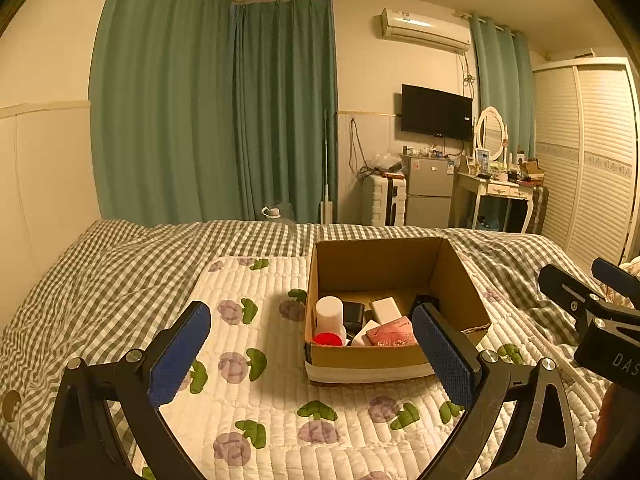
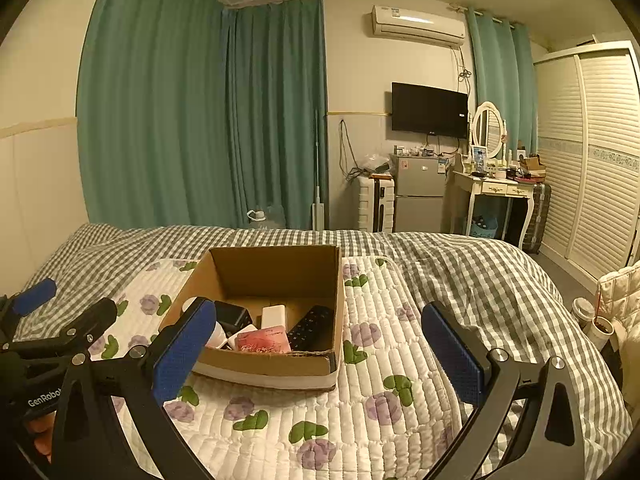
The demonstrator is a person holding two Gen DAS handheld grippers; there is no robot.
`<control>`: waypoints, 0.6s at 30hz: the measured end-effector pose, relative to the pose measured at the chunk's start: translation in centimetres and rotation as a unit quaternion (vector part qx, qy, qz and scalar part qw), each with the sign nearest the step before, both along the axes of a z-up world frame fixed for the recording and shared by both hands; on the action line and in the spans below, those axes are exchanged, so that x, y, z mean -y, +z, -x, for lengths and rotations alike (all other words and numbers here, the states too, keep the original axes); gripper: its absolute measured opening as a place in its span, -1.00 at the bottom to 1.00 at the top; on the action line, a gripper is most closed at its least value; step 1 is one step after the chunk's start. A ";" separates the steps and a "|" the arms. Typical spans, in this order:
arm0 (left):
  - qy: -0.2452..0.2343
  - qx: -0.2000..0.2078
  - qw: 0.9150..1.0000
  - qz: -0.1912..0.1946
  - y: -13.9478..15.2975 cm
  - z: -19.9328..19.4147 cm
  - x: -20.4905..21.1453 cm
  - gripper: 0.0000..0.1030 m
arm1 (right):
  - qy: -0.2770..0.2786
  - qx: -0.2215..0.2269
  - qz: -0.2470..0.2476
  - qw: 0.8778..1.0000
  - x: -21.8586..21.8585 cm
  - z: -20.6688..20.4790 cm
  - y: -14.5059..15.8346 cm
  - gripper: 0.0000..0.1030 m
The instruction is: Organize rigid objects
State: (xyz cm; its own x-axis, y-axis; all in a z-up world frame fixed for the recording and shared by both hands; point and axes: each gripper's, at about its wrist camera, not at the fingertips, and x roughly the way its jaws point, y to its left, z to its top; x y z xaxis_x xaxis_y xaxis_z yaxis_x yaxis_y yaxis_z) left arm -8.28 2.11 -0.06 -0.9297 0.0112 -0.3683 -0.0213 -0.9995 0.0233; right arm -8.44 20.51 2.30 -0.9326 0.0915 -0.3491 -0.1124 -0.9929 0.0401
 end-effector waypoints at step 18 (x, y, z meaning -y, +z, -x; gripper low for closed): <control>0.001 0.000 1.000 0.003 -0.2 0.0 0.0 1.00 | -0.001 0.007 0.002 1.000 -0.1 0.4 -0.4 1.00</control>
